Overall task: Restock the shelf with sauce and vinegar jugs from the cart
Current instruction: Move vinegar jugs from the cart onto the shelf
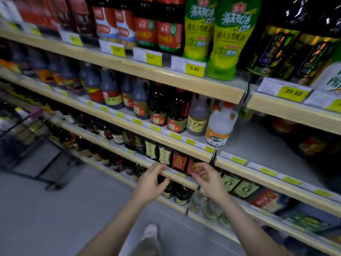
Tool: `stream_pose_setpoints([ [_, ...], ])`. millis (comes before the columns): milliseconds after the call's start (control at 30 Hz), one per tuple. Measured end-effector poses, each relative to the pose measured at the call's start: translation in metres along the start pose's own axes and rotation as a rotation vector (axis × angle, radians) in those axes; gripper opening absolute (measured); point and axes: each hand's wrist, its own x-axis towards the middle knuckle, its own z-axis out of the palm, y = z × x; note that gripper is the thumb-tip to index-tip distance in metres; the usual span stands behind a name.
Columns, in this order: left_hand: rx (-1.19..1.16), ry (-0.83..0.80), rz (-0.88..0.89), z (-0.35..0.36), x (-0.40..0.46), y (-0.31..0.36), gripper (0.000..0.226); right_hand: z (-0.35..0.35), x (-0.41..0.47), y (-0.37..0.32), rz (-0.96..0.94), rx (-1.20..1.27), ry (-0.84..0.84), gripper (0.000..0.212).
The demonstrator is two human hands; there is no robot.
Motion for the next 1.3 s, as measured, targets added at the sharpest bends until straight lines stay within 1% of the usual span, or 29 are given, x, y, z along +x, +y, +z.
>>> stream_pose_setpoints([
  [67, -0.002, 0.003, -0.085, -0.012, -0.032, -0.016, 0.049, 0.026, -0.007, -0.014, 0.046, -0.009, -0.280, 0.022],
  [100, 0.000, 0.009, -0.130, -0.019, -0.047, -0.024, 0.051, 0.040, -0.011, -0.021, 0.055, -0.020, -0.370, 0.021],
  [167, 0.003, 0.033, -0.219, -0.035, -0.079, -0.042, 0.055, 0.069, -0.018, -0.033, 0.051, -0.026, -0.437, 0.021],
  [267, 0.008, 0.052, -0.337, -0.068, -0.126, -0.075, 0.061, 0.118, -0.030, -0.058, 0.014, 0.004, -0.469, 0.022],
  [367, 0.008, 0.085, -0.432, -0.106, -0.171, -0.116, 0.061, 0.173, -0.039, -0.086, 0.025, 0.045, -0.502, 0.016],
  [433, 0.014, 0.104, -0.500, -0.139, -0.200, -0.145, 0.050, 0.218, -0.043, -0.106, 0.037, 0.068, -0.528, 0.010],
  [500, 0.012, 0.133, -0.560, -0.177, -0.223, -0.175, 0.030, 0.263, -0.049, -0.133, 0.059, 0.117, -0.549, 0.011],
  [567, 0.016, 0.143, -0.590, -0.213, -0.242, -0.200, 0.023, 0.303, -0.055, -0.163, 0.085, 0.135, -0.578, 0.009],
  [700, 0.010, 0.154, -0.604, -0.278, -0.270, -0.241, 0.034, 0.369, -0.057, -0.219, 0.082, 0.165, -0.603, 0.015],
  [767, -0.007, 0.174, -0.623, -0.305, -0.276, -0.261, 0.026, 0.394, -0.052, -0.239, 0.071, 0.180, -0.576, 0.015],
  [833, -0.017, 0.210, -0.628, -0.326, -0.279, -0.277, 0.024, 0.415, -0.044, -0.254, 0.066, 0.195, -0.530, 0.015],
  [900, -0.037, 0.227, -0.635, -0.341, -0.279, -0.293, 0.018, 0.433, -0.034, -0.267, 0.075, 0.207, -0.521, 0.017],
  [1100, -0.030, 0.228, -0.607, -0.389, -0.250, -0.355, 0.018, 0.491, 0.018, -0.303, 0.096, 0.190, -0.572, 0.015],
  [1167, -0.021, 0.234, -0.600, -0.412, -0.233, -0.379, 0.021, 0.516, 0.046, -0.321, 0.082, 0.197, -0.570, 0.015],
  [1300, 0.026, 0.195, -0.605, -0.466, -0.199, -0.426, 0.021, 0.569, 0.103, -0.367, 0.095, 0.239, -0.590, 0.012],
])
